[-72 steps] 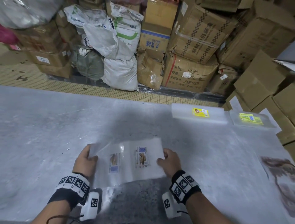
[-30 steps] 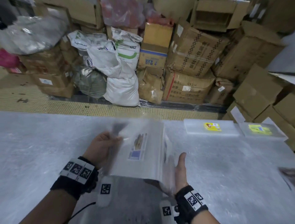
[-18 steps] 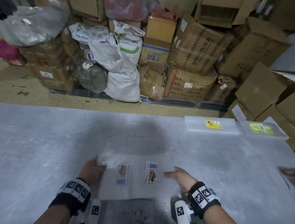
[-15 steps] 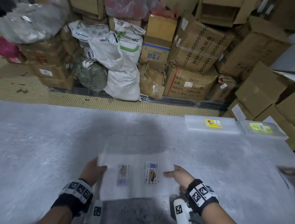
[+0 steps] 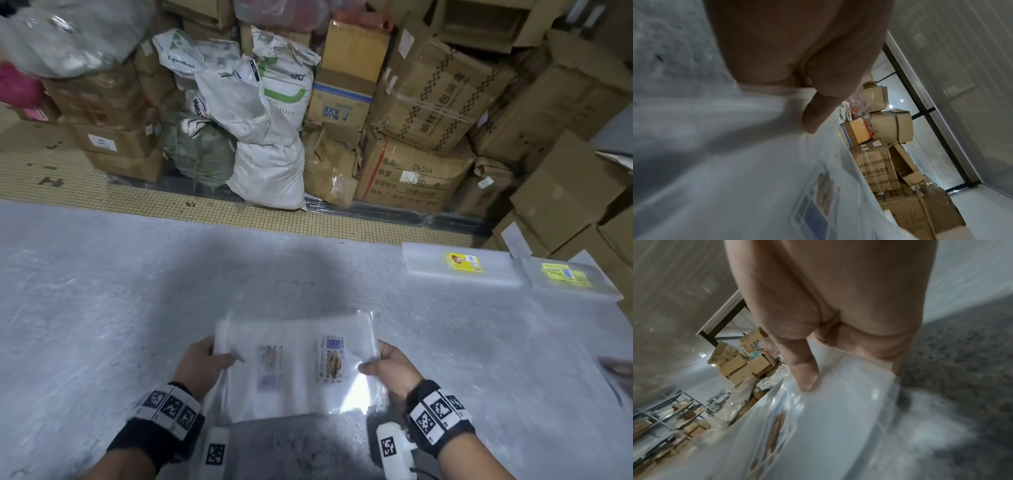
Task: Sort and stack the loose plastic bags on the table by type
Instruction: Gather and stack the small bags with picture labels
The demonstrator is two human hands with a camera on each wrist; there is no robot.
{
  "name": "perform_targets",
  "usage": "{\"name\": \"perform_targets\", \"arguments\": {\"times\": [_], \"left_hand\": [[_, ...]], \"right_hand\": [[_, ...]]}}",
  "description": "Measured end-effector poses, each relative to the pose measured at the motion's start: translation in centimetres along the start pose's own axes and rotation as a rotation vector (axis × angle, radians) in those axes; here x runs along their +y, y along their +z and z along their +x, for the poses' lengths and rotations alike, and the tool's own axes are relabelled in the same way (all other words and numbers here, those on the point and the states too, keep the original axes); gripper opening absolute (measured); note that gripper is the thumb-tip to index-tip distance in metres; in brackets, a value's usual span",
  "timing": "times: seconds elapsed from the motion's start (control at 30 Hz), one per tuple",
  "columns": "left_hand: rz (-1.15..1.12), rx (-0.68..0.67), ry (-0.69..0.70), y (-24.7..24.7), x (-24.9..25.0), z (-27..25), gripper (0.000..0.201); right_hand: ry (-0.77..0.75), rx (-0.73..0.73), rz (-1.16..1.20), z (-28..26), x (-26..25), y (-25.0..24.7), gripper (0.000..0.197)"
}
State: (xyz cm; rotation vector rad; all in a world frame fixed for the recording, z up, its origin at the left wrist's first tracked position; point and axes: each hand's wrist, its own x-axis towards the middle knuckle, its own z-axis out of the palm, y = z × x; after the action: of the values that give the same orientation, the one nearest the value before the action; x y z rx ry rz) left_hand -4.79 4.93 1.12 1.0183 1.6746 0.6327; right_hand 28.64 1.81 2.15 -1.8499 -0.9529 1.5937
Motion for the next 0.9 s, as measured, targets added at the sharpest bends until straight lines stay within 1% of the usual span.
{"name": "perform_targets", "arguments": {"times": [0.1, 0.17, 0.23, 0.3, 0.37, 0.43, 0.53, 0.63, 0.67, 0.7, 0.73, 0.77, 0.8, 0.83, 0.87, 0.9], "left_hand": [[-0.096, 0.070, 0.091, 0.1, 1.4, 0.0, 0.016], [-0.184, 0.112, 0.172, 0.0, 3.2, 0.3, 0.017], [-0.252, 0.164, 0.271, 0.0, 5.5, 0.7, 0.016], [-0.270, 0.203, 0.351, 0.2, 7.7, 1.3, 0.017], [-0.299, 0.221, 0.399, 0.7, 9.4, 1.9, 0.031], [-0.319, 0.254, 0.421, 1.6, 10.5, 2.4, 0.043], [-0.277, 0.282, 0.415, 3.3, 10.1, 3.4, 0.047], [-0.185, 0.312, 0.370, 4.5, 8.2, 4.8, 0.046], [-0.160, 0.316, 0.365, 4.6, 7.6, 5.5, 0.045], [-0.140, 0.320, 0.369, 4.6, 7.4, 5.8, 0.041], [-0.132, 0.312, 0.370, 4.6, 7.3, 6.1, 0.030], [-0.114, 0.295, 0.373, 4.5, 7.4, 6.3, 0.015], [-0.087, 0.283, 0.375, 4.3, 7.6, 6.4, 0.015], [-0.043, 0.266, 0.380, 4.2, 7.8, 6.6, 0.024], [-0.012, 0.250, 0.387, 4.0, 8.0, 6.5, 0.028], [0.002, 0.243, 0.391, 4.0, 8.2, 6.6, 0.028]], "right_hand": [[-0.088, 0.044, 0.097, -0.7, -1.8, -0.2, 0.038], [-0.173, 0.074, 0.154, -0.6, -3.2, -0.8, 0.035], [-0.270, 0.146, 0.169, 0.1, -4.6, -1.3, 0.026], [-0.337, 0.233, 0.166, 0.7, -6.1, -1.4, 0.015], [-0.395, 0.312, 0.184, 1.3, -7.3, -1.6, 0.014], [-0.455, 0.372, 0.206, 1.7, -8.3, -1.5, 0.018], [-0.427, 0.410, 0.157, 2.6, -7.9, -0.6, 0.017], [-0.355, 0.460, 0.197, 3.4, -6.4, 0.7, 0.012], [-0.346, 0.482, 0.215, 3.7, -6.1, 0.8, 0.015], [-0.345, 0.486, 0.223, 3.5, -6.3, 0.9, 0.022], [-0.342, 0.485, 0.223, 3.6, -6.3, 0.8, 0.028], [-0.338, 0.479, 0.218, 3.7, -6.4, 0.6, 0.029], [-0.335, 0.472, 0.219, 3.9, -6.4, 0.4, 0.025], [-0.335, 0.450, 0.228, 4.0, -6.6, 0.3, 0.018], [-0.328, 0.436, 0.234, 4.2, -6.6, 0.2, 0.016], [-0.322, 0.418, 0.240, 4.4, -6.6, 0.1, 0.019]]}}
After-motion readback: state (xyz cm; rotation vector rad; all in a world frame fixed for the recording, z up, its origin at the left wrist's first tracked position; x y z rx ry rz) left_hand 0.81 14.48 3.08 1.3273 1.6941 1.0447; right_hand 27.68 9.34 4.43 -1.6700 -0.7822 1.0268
